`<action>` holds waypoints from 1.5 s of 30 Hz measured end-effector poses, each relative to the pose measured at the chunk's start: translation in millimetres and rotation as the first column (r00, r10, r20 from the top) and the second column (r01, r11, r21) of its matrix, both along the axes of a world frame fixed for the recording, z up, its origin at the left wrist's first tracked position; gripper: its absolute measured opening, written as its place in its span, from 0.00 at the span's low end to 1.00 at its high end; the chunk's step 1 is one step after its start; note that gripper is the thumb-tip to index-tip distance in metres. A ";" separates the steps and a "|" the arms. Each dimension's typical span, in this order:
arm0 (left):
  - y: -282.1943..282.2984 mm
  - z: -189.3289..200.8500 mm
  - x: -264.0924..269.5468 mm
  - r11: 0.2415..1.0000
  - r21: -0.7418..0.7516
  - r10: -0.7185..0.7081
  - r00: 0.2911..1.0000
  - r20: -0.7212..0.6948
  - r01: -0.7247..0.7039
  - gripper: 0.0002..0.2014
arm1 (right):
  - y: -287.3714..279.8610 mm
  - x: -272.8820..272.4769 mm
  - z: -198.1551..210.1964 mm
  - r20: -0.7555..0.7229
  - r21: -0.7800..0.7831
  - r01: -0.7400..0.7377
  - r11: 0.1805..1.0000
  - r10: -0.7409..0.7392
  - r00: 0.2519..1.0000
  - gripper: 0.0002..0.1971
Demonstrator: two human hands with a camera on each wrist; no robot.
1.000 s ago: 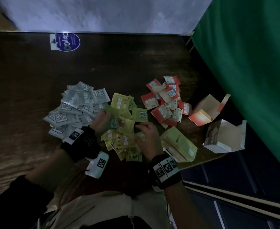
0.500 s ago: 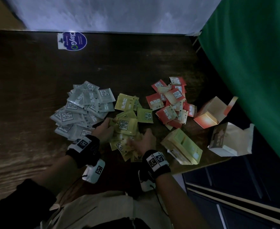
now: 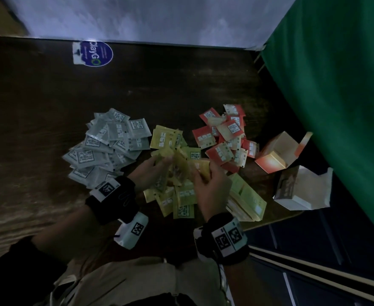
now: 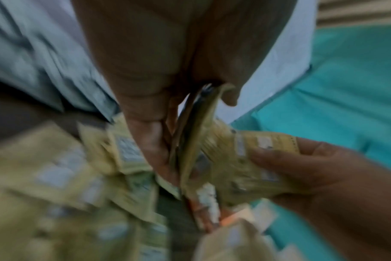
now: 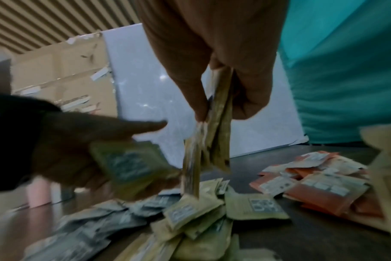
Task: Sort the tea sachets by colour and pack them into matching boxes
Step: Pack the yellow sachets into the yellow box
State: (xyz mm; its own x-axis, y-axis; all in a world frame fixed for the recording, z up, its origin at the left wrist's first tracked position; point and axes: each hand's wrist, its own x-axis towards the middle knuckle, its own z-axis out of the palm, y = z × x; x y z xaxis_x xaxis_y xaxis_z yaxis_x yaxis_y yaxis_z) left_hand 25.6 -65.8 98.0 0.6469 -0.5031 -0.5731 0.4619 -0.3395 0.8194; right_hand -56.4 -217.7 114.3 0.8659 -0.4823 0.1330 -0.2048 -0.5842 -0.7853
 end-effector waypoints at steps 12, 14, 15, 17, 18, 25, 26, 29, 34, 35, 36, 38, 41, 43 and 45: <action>5.5 7.0 15.4 0.928 -0.162 0.222 0.847 -0.483 -0.336 0.10 | 6.4 -14.1 -21.5 0.182 -0.172 -0.503 0.847 0.529 0.829 0.04; 7.7 6.7 17.4 0.969 -0.089 0.169 0.878 -0.448 -0.232 0.04 | 2.9 -12.7 -23.0 0.205 -0.154 -0.521 0.840 0.543 0.814 0.05; 8.3 6.1 17.2 0.977 -0.088 0.138 0.887 -0.440 -0.196 0.03 | 0.8 -11.7 -23.4 0.208 -0.138 -0.530 0.837 0.547 0.811 0.05; 9.1 3.6 17.3 0.973 -0.124 0.118 0.888 -0.445 -0.192 0.04 | -2.7 -10.1 -24.0 0.210 -0.091 -0.546 0.833 0.552 0.807 0.03; 8.9 2.9 16.6 0.964 -0.156 0.126 0.885 -0.448 -0.217 0.06 | -4.3 -9.4 -23.7 0.215 -0.061 -0.545 0.836 0.544 0.811 0.04; 6.4 -3.7 22.1 0.873 -0.208 0.334 0.852 -0.403 -0.441 0.08 | -12.1 -3.4 -10.4 0.275 0.160 -0.353 0.922 0.302 0.913 0.07; 6.9 -3.3 24.0 0.866 -0.204 0.354 0.848 -0.394 -0.456 0.09 | -11.4 -2.6 -7.0 0.283 0.200 -0.295 0.934 0.233 0.930 0.06; 7.6 -0.2 25.9 0.863 -0.211 0.368 0.858 -0.359 -0.459 0.09 | -12.1 2.8 2.3 0.168 0.484 -0.099 0.869 0.019 0.986 0.06; -0.5 3.7 21.7 0.844 -0.334 0.303 0.886 -0.351 -0.420 0.17 | -8.0 15.2 -4.0 -0.152 0.709 -0.059 0.703 0.233 0.961 0.11; -3.6 7.0 19.4 0.837 -0.370 0.274 0.895 -0.352 -0.402 0.18 | -4.8 18.0 -6.3 -0.184 0.706 -0.054 0.706 0.257 0.949 0.11; -6.5 8.1 17.9 0.836 -0.389 0.253 0.901 -0.352 -0.387 0.19 | -2.9 20.3 -9.5 -0.206 0.690 -0.053 0.722 0.266 0.942 0.10; -10.4 9.9 15.8 0.834 -0.405 0.234 0.904 -0.357 -0.375 0.20 | -2.4 23.4 -15.4 -0.228 0.650 -0.048 0.758 0.255 0.940 0.08; -12.8 10.1 14.7 0.818 -0.386 0.259 0.873 -0.413 -0.426 0.15 | -8.1 24.0 -18.4 -0.226 0.575 -0.066 0.815 0.235 0.945 0.10; -13.8 11.8 13.3 0.840 -0.358 0.239 0.871 -0.430 -0.407 0.11 | -12.4 25.1 -14.4 -0.214 0.515 -0.093 0.852 0.233 0.949 0.11; -13.0 13.1 11.9 0.897 -0.315 0.170 0.900 -0.401 -0.309 0.15 | -15.3 27.0 -8.7 -0.184 0.471 -0.139 0.871 0.251 0.951 0.09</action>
State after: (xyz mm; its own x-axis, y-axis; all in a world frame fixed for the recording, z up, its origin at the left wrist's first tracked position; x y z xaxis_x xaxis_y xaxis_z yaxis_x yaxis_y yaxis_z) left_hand 37.5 -78.9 111.1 0.5625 -0.5750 -0.5942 0.7719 0.1075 0.6266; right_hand -29.4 -233.1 105.6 0.9269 -0.2593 -0.2713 -0.3318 -0.2287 -0.9152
